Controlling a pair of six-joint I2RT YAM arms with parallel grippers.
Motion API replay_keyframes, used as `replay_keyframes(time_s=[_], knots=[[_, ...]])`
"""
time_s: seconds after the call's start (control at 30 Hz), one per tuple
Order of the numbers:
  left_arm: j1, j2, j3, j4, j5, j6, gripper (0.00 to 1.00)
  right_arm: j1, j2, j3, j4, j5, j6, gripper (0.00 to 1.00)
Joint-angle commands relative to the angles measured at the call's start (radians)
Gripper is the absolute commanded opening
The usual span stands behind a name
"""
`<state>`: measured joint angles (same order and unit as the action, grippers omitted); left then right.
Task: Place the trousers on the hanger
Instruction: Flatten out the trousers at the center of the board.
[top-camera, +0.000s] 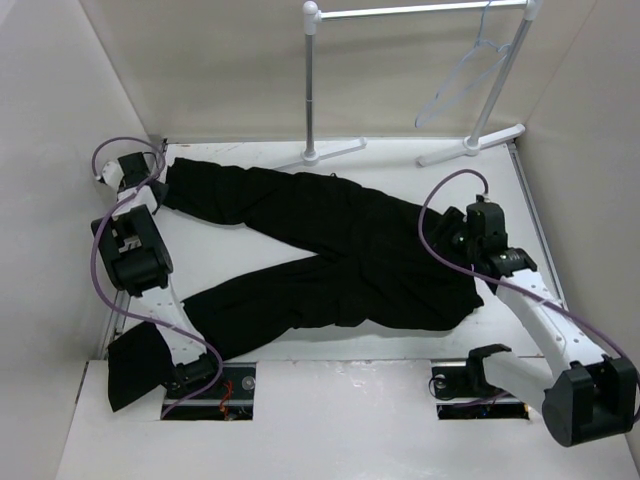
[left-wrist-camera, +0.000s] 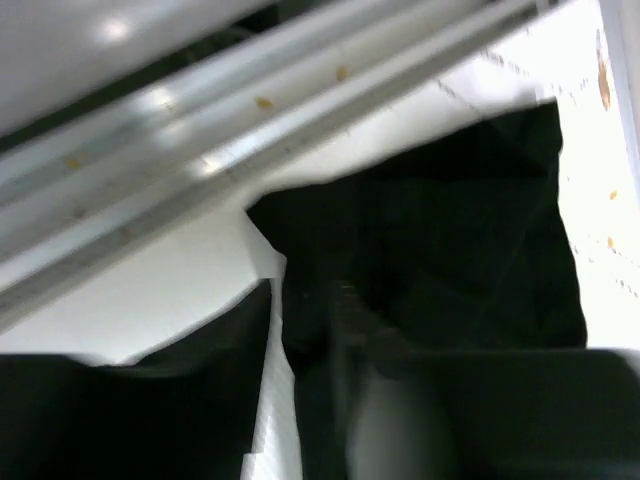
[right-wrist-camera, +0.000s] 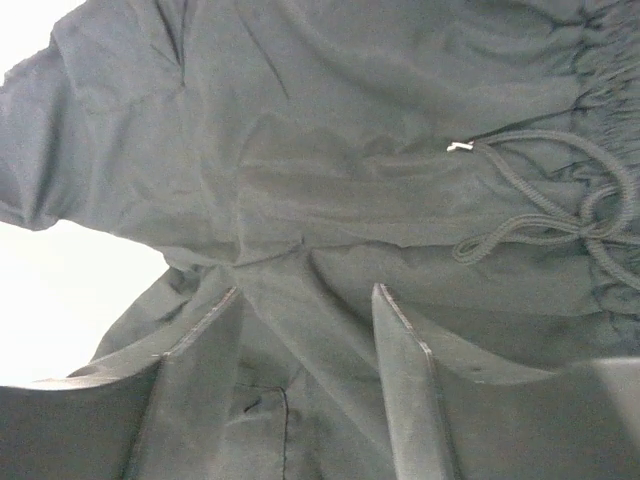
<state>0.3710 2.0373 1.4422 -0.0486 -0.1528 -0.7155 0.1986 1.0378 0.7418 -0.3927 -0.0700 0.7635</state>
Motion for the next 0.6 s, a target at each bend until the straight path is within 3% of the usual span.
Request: replay_keyframes(time_s=[0.0, 0.07, 0.13, 0.23, 0.27, 0.37, 0.57], knots=[[0.038, -0.098, 0.012, 0.013, -0.093, -0.007, 0.40, -0.046, -0.038, 0.028, -0.003, -0.001, -0.020, 0.63], [0.041, -0.140, -0.006, 0.010, -0.122, -0.013, 0.50, -0.090, -0.030, 0.039, -0.003, 0.004, -0.020, 0.64], [0.032, -0.172, -0.011, 0.024, -0.148, -0.010, 0.50, -0.133, 0.007, 0.057, 0.012, 0.012, -0.016, 0.58], [-0.026, -0.140, 0.049, 0.013, -0.139, 0.034, 0.51, -0.178, 0.112, 0.108, 0.029, 0.033, -0.007, 0.19], [-0.048, -0.118, 0.069, 0.007, -0.134, 0.056, 0.53, -0.192, 0.148, 0.125, 0.035, 0.044, -0.003, 0.14], [-0.097, -0.068, 0.112, -0.004, -0.128, 0.108, 0.60, -0.210, 0.243, 0.180, 0.069, 0.073, 0.002, 0.16], [-0.137, -0.019, 0.182, -0.007, -0.088, 0.203, 0.63, -0.238, 0.323, 0.237, 0.117, 0.084, 0.017, 0.47]])
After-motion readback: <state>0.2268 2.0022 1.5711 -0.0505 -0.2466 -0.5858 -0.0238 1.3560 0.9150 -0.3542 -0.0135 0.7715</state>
